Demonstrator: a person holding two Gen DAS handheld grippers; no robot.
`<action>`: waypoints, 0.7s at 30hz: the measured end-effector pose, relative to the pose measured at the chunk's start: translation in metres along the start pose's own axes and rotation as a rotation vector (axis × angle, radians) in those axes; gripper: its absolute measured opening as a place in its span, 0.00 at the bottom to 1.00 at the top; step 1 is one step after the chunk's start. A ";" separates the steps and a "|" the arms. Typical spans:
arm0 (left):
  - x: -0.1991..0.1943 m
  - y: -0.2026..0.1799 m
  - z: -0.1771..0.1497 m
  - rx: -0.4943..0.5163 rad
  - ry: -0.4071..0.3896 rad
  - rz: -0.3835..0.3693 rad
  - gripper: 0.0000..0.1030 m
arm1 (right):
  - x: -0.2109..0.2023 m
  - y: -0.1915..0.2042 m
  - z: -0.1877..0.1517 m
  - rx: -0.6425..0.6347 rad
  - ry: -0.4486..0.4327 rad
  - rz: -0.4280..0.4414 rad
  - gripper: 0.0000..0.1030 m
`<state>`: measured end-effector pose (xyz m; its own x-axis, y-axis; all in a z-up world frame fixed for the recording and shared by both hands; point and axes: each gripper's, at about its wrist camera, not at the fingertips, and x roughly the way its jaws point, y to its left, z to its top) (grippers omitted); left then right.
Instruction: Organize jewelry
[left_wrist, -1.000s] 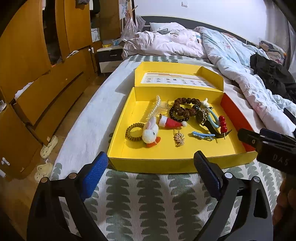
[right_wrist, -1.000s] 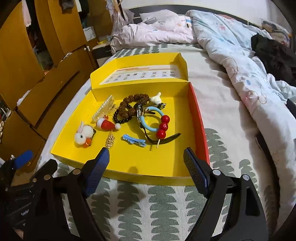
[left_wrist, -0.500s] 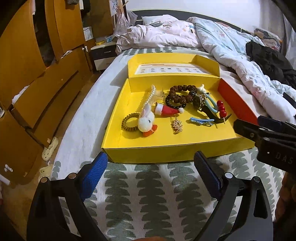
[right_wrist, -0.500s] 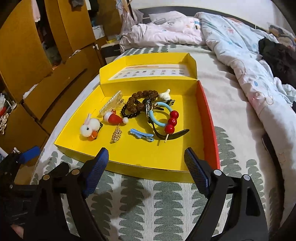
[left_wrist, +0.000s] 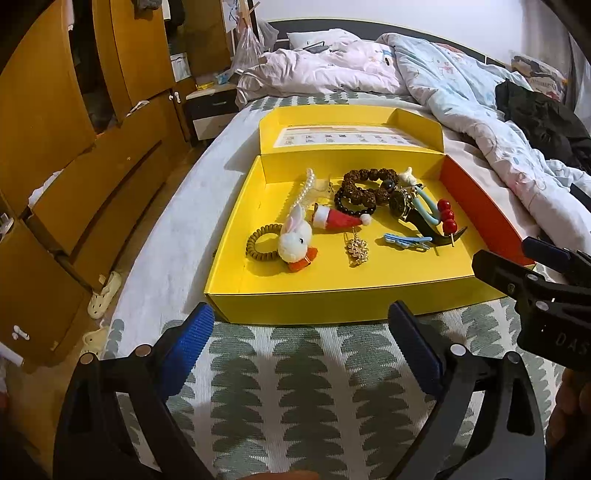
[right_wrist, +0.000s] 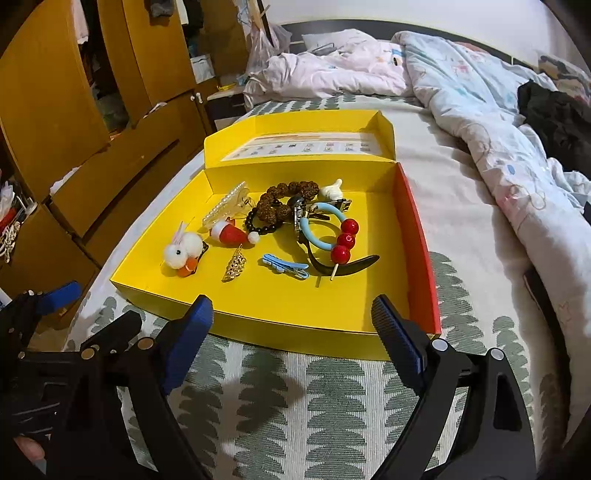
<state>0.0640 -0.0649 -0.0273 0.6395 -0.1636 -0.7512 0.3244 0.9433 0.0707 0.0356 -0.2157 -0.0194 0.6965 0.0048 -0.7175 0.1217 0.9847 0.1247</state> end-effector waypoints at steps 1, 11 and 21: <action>0.000 -0.001 0.000 0.003 -0.002 0.003 0.91 | 0.001 -0.001 0.000 0.000 0.001 -0.001 0.86; 0.001 -0.002 0.000 0.004 0.003 0.014 0.91 | -0.001 -0.003 -0.001 -0.003 -0.008 -0.005 0.86; 0.002 0.000 0.001 0.007 -0.013 0.038 0.91 | -0.001 -0.003 -0.001 -0.008 -0.009 -0.008 0.86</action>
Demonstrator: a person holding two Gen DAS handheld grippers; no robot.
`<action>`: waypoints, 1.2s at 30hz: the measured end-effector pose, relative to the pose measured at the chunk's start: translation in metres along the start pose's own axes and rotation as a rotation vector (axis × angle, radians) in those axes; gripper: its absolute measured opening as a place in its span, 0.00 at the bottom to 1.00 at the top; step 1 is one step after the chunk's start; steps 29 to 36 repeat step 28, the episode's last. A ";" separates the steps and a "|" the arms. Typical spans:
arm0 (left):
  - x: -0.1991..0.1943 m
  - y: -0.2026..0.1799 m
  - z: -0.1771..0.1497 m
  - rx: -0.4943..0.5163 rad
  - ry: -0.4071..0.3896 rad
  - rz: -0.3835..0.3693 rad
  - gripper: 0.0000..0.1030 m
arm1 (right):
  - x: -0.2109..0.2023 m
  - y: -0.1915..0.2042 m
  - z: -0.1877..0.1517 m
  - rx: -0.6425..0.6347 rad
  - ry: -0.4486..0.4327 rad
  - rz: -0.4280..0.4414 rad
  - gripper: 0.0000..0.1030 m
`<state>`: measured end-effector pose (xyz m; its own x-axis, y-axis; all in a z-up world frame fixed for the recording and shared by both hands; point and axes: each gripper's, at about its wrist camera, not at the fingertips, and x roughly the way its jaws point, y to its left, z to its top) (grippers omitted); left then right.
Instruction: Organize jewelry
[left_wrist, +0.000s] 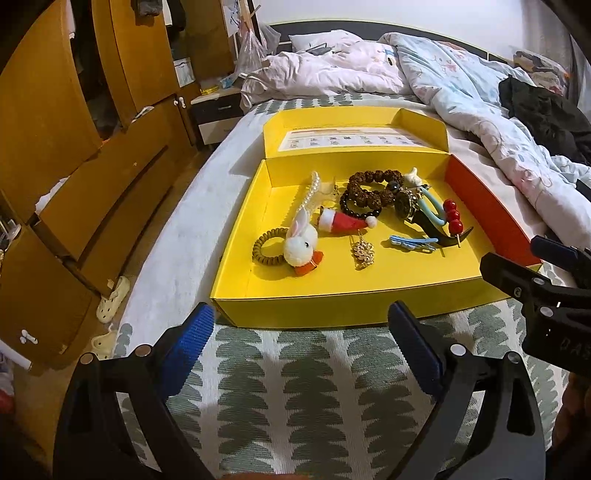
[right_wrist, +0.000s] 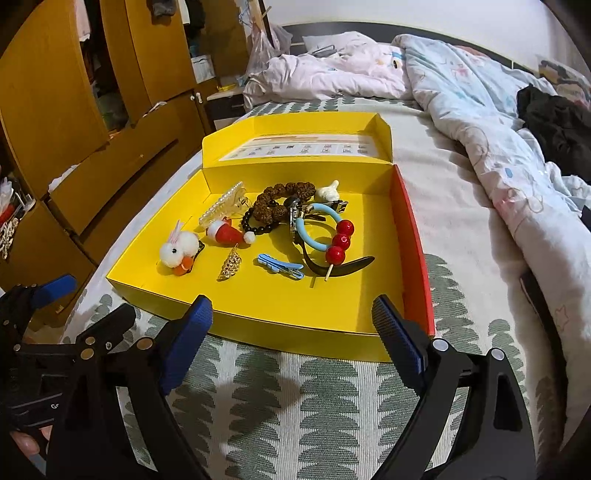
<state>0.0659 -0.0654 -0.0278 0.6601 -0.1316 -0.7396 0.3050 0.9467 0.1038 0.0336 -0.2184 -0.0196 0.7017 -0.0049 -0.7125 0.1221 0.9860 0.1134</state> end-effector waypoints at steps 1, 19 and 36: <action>0.000 0.000 0.000 0.000 -0.001 0.002 0.91 | 0.000 0.000 0.000 0.000 0.000 0.000 0.86; -0.003 -0.002 0.000 0.014 0.000 0.006 0.91 | 0.000 -0.001 -0.001 -0.003 0.002 -0.001 0.86; -0.004 -0.005 -0.001 0.018 0.005 0.008 0.91 | 0.000 -0.001 -0.001 -0.003 0.000 -0.003 0.86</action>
